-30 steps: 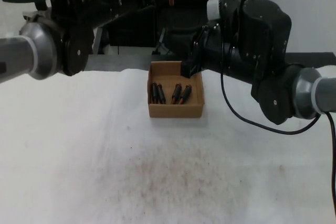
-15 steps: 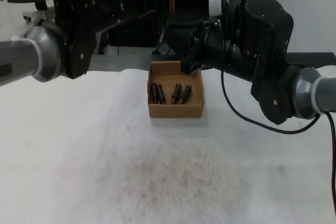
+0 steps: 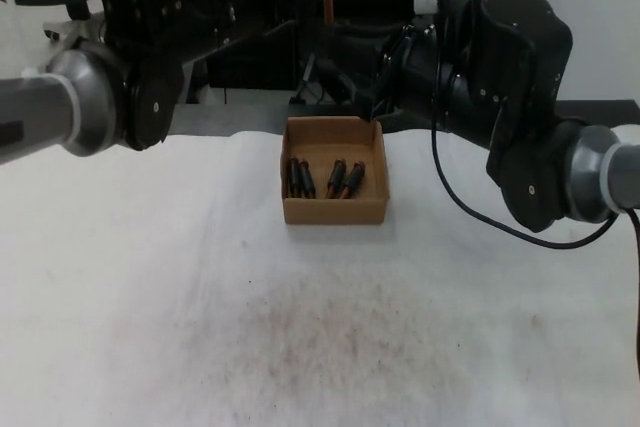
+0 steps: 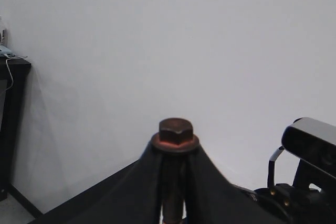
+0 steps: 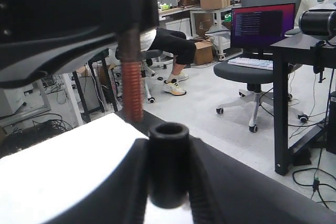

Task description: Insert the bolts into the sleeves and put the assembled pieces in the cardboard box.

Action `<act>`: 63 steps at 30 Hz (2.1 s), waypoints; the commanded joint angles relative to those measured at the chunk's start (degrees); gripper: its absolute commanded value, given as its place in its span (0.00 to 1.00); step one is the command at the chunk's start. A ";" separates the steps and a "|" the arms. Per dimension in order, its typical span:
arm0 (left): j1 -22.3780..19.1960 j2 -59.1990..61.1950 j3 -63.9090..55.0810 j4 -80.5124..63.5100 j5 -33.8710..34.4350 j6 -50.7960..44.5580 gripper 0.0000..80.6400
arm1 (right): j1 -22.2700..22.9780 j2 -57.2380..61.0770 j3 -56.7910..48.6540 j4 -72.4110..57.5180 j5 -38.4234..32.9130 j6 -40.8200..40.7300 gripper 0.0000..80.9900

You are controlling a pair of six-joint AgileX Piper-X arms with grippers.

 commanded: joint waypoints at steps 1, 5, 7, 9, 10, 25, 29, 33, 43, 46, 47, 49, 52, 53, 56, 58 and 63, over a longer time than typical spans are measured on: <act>0.06 -0.09 -0.68 -1.05 0.40 -0.36 0.00 | 0.63 -0.26 -0.23 -1.15 -0.48 0.29 0.01; 0.06 -0.09 -0.68 -1.05 0.40 -0.36 0.00 | 1.31 -0.26 -0.23 -0.12 -0.48 -0.17 0.01; 0.06 -0.09 -0.68 -1.05 0.40 -0.36 0.00 | 1.32 -0.26 -0.23 0.37 -0.48 -0.17 0.01; 0.06 -0.09 -0.68 -1.05 0.40 -0.36 0.00 | 1.32 -0.26 -0.23 0.34 -0.48 -0.17 0.01; 0.06 -0.09 -0.68 -1.05 0.40 -0.36 0.00 | 1.32 -0.26 -0.23 0.34 -0.37 -0.17 0.01; -0.25 -0.09 -0.68 1.10 0.40 -0.36 0.00 | 1.56 -0.26 -0.34 0.19 0.46 -1.40 0.01; -0.25 -0.09 -0.68 1.10 0.40 -0.36 0.00 | 1.67 -0.26 -0.34 0.19 0.46 -1.40 0.01; -0.25 -0.09 -0.68 1.10 0.40 -0.36 0.00 | 1.67 -0.26 -0.34 0.19 0.46 -1.40 0.01; -0.22 -0.09 -0.68 3.72 0.40 -0.10 0.00 | 1.65 -0.26 -0.34 -0.80 0.46 -1.40 0.01; -0.22 -0.09 -0.68 5.50 0.40 3.08 0.00 | 1.32 -0.26 -0.47 -0.80 0.46 -1.40 0.01; -0.22 -0.09 -0.68 5.49 0.65 3.37 0.00 | 1.13 -0.26 -0.46 -0.80 0.46 -1.40 0.01; -0.22 -0.09 -0.68 5.49 1.06 3.39 0.00 | 0.95 -0.26 -0.46 -0.80 0.46 -1.40 0.01; -0.22 -0.09 -0.68 5.37 3.47 3.39 0.00 | 0.77 -0.26 -0.46 -0.80 0.46 -1.40 0.01; -0.22 -0.09 -0.68 5.53 3.52 3.39 0.00 | 0.77 -0.26 -0.46 -0.80 0.46 -1.40 0.01; -0.22 -0.09 -0.68 6.57 3.51 3.39 0.00 | 0.78 -0.26 -0.58 -0.80 0.46 -1.40 0.01; -0.22 -0.09 -0.68 8.54 3.51 4.15 0.00 | 0.78 -0.26 -0.95 -0.68 0.46 -1.40 0.01; -0.22 -0.09 -0.68 14.47 3.51 8.83 0.00 | -0.23 -0.26 -2.44 -0.69 0.46 -1.40 0.01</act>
